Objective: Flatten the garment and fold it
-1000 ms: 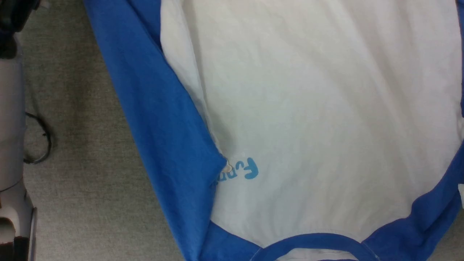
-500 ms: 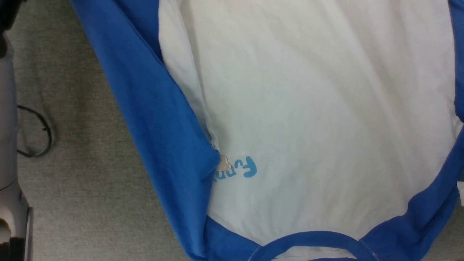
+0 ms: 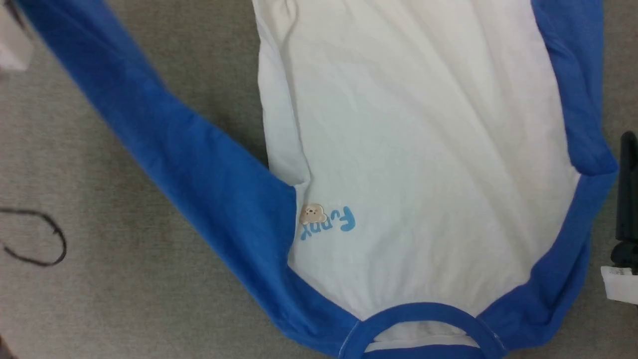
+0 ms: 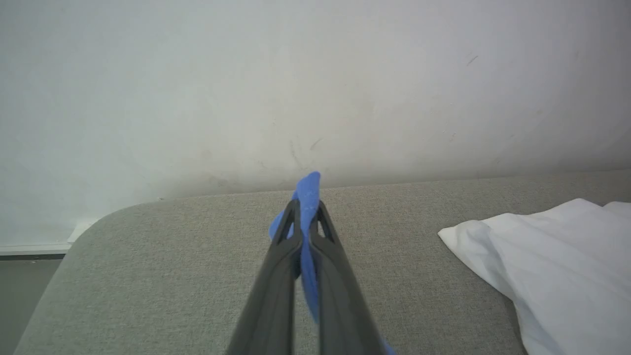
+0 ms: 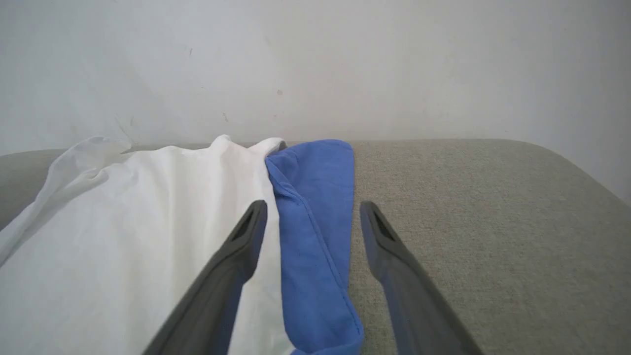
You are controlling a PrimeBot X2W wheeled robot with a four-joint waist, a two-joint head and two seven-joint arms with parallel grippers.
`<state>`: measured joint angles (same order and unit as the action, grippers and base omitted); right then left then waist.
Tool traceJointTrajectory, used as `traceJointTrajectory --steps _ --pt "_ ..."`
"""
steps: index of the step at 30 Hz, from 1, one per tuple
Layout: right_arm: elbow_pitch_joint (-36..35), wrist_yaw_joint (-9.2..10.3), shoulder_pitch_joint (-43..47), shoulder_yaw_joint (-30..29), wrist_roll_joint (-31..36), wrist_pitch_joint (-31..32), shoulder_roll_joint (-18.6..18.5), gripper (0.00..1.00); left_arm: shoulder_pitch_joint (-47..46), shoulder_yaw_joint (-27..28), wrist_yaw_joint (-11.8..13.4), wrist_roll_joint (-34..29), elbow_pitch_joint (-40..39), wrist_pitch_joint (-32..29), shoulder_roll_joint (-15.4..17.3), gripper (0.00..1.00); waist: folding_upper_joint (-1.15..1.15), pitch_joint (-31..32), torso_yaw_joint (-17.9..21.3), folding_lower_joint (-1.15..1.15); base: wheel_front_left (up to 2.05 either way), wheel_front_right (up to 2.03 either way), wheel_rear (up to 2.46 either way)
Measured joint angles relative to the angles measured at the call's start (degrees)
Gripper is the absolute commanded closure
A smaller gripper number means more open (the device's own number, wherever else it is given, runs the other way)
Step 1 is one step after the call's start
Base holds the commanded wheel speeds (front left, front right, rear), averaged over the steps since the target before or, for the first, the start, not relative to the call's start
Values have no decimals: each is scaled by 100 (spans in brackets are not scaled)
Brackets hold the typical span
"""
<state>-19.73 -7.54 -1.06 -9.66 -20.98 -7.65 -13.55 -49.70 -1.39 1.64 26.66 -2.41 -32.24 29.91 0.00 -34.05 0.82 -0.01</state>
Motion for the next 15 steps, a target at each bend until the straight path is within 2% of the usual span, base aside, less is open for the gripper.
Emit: traceJointTrajectory --steps 4,15 --pt "-4 0 165 -24 98 55 193 0 743 475 99 236 -357 59 151 100 0 435 -54 -1 0 0 0" --pt "-93 0 478 -110 324 196 667 0 2754 1593 407 608 -1224 291 94 100 0 1416 -314 -1 0 0 0"
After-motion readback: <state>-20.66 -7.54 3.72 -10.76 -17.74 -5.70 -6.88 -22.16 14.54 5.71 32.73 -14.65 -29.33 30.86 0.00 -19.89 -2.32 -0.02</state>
